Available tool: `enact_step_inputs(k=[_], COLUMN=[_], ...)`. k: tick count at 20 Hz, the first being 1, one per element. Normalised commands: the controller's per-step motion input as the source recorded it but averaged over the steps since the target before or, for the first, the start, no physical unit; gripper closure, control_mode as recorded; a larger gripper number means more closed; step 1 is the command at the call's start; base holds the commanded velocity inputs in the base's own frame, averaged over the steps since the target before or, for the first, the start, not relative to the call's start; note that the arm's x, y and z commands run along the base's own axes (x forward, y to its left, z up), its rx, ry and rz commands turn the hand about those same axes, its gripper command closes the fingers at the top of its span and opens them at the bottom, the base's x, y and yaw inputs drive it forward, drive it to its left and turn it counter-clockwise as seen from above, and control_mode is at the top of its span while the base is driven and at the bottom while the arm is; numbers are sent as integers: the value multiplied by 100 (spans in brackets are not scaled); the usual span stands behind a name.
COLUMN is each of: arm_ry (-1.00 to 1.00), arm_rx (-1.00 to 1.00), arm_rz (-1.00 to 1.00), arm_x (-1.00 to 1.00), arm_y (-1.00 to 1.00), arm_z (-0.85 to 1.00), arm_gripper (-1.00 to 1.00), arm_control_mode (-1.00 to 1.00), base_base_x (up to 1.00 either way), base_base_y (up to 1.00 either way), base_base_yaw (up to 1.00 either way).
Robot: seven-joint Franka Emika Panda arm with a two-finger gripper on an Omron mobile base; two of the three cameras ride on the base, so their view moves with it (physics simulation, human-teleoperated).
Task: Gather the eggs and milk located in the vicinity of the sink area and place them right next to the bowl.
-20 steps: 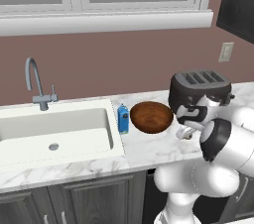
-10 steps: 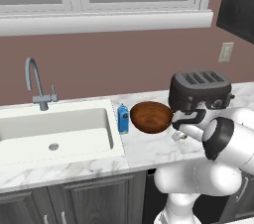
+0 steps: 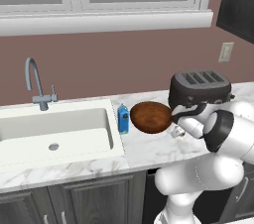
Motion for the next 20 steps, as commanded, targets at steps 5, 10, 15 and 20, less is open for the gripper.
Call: enact_step_inputs(k=[5, 10, 15, 20], arm_ry=[-6, -2, 0, 0], arm_rx=[2, 0, 0, 0], arm_rz=[8, 7, 7, 7], arm_x=[16, 25, 3, 0], arm_y=[2, 10, 9, 18], arm_z=[2, 7, 0, 0], arm_gripper=[100, 100, 100, 100], arm_control_mode=[-100, -100, -100, -100], base_base_x=[0, 0, 0, 0], base_base_y=[0, 0, 0, 0], base_base_yaw=[0, 0, 0, 0])
